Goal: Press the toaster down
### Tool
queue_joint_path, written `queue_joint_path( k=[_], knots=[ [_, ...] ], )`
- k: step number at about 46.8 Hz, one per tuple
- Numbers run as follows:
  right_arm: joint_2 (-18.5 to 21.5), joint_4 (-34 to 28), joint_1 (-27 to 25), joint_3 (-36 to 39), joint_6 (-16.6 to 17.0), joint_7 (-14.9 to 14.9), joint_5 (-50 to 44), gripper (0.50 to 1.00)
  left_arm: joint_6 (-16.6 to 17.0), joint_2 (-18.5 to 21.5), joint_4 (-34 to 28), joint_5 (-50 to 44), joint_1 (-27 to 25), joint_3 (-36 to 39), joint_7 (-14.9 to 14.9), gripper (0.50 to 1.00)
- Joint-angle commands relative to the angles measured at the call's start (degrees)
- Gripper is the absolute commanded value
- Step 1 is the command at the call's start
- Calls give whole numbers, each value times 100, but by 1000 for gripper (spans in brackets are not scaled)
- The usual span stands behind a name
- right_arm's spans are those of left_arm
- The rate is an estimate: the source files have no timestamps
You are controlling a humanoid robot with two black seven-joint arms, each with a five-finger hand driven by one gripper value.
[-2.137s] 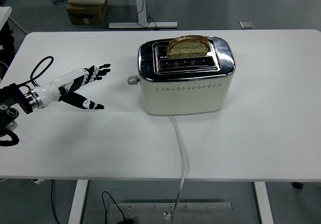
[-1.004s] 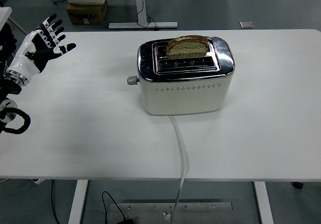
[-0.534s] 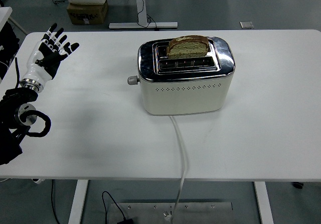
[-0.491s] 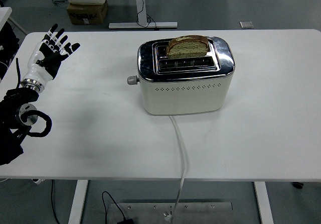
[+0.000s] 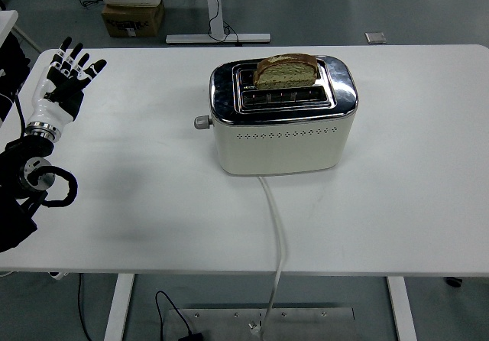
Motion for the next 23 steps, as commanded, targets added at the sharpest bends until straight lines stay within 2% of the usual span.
queue_joint_path(
  k=[1,23],
  knots=[
    [0,0,0,0,0,-1,-5,998,-38,11,-1,-26,0,-4,1,1000],
    [0,9,-9,0,0,8,-5,998,-29,20,8,-210,0,-21,27,1000]
  ],
)
